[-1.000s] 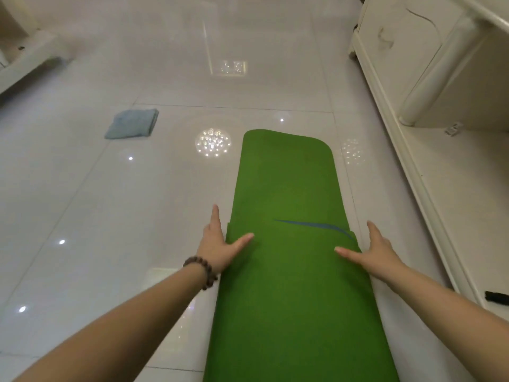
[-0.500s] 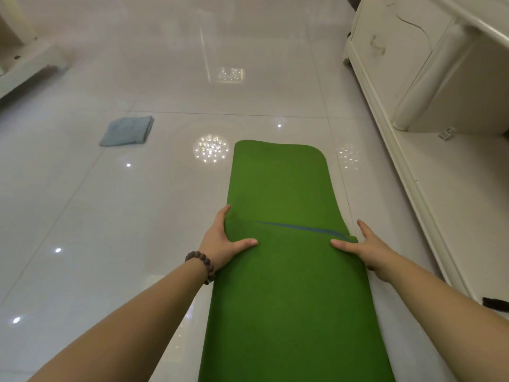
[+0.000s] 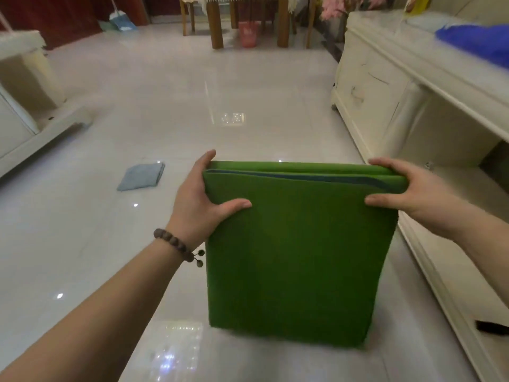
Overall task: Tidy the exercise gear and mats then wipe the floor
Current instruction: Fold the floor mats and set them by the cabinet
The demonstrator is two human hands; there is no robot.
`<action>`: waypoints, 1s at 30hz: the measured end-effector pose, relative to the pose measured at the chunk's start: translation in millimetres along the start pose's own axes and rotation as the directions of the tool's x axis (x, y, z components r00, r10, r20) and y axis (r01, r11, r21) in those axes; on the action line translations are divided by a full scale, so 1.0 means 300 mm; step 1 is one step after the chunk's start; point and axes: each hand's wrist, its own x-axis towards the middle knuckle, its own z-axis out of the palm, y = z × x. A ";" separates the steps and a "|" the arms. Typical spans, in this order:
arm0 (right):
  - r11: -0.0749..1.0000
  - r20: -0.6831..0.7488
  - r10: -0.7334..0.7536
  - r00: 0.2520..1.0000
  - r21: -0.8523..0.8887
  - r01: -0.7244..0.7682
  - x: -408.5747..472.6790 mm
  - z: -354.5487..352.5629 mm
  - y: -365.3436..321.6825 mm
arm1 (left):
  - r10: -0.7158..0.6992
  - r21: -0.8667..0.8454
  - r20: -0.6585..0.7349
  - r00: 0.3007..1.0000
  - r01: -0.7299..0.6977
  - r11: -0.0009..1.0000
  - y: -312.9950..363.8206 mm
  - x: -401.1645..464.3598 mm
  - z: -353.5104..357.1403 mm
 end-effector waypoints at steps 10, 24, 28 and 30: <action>0.828 -0.170 -0.245 0.954 -0.548 0.115 -0.001 0.070 0.026 | 0.131 0.384 -0.034 0.991 -0.108 0.917 -0.055 -0.008 0.005; 0.651 0.095 -0.464 0.881 -0.637 0.412 -0.066 0.118 0.164 | 0.058 0.756 0.420 0.906 -0.385 0.529 0.109 -0.102 0.304; 0.861 -0.036 -0.357 0.933 -0.401 0.314 -0.117 0.133 0.200 | 0.214 0.691 0.360 0.908 -0.414 0.592 0.072 -0.121 0.295; 0.928 -0.046 -0.279 0.959 -0.270 0.257 -0.123 0.142 0.202 | 0.312 0.641 0.314 0.897 -0.442 0.627 0.046 -0.124 0.241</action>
